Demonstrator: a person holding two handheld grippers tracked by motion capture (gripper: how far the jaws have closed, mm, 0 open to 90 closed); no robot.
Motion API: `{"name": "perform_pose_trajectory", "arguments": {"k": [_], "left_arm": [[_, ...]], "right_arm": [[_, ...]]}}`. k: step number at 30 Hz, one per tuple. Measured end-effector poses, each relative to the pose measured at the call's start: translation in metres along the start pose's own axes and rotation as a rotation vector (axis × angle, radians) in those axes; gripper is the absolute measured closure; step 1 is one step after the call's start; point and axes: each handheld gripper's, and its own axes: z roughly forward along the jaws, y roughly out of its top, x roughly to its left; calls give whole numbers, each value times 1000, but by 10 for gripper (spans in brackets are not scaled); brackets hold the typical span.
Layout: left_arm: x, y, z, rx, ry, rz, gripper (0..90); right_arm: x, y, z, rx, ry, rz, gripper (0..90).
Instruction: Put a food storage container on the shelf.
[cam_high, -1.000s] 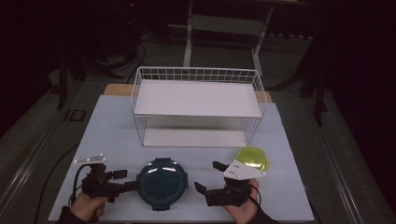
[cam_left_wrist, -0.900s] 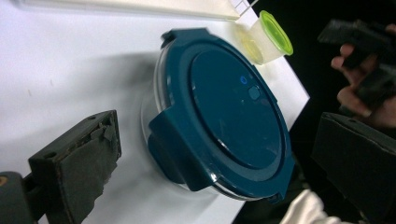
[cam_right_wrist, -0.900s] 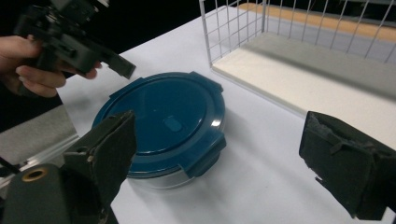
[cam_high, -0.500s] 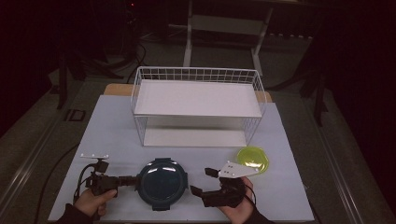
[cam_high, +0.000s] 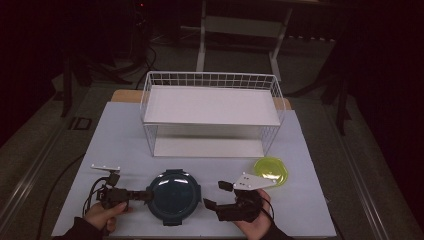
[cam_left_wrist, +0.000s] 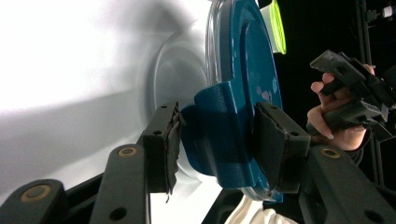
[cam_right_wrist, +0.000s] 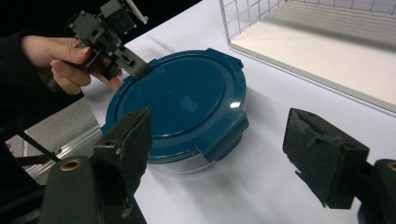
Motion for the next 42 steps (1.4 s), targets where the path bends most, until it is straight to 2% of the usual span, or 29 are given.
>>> {"name": "perform_pose_trajectory", "arguments": {"k": [2, 5, 9, 14, 16, 17, 19, 22, 24, 25, 28, 32, 38, 42], "left_arm": [[-1, -1, 0, 0, 10, 20, 520], [-3, -3, -1, -1, 13, 24, 521], [-9, -4, -1, 2, 23, 68, 523], [-17, -6, 0, 6, 35, 129, 527], [-17, -7, 1, 8, 34, 140, 529], [-20, -9, 1, 5, 33, 169, 531], [-21, -10, 1, 10, 30, 182, 533], [-23, -11, 0, 17, 27, 206, 539], [-23, -11, 0, 17, 27, 206, 540], [-25, -12, 0, 26, 24, 239, 544], [-27, -13, 0, 30, 22, 258, 547], [-28, -14, 0, 37, 20, 269, 549], [-33, -16, 1, 45, 23, 293, 553], [-33, -18, 1, 44, 19, 287, 555]], "right_arm": [[-1, -3, 2, 18, 1, 11, 241], [-2, -5, 6, 40, 13, 40, 242], [-6, -9, 11, 70, 33, 88, 264], [-15, -12, 16, 91, 63, 185, 286], [-16, -12, 17, 95, 68, 196, 289], [-19, -14, 20, 104, 84, 229, 317], [-22, -16, 22, 112, 104, 260, 324], [-24, -18, 25, 137, 115, 273, 385], [-25, -18, 26, 143, 124, 278, 385], [-25, -20, 28, 155, 137, 289, 426], [-27, -21, 31, 162, 162, 316, 448], [-27, -21, 32, 173, 199, 344, 478], [-24, -23, 36, 186, 228, 366, 505], [-24, -24, 38, 193, 244, 375, 537]]}}
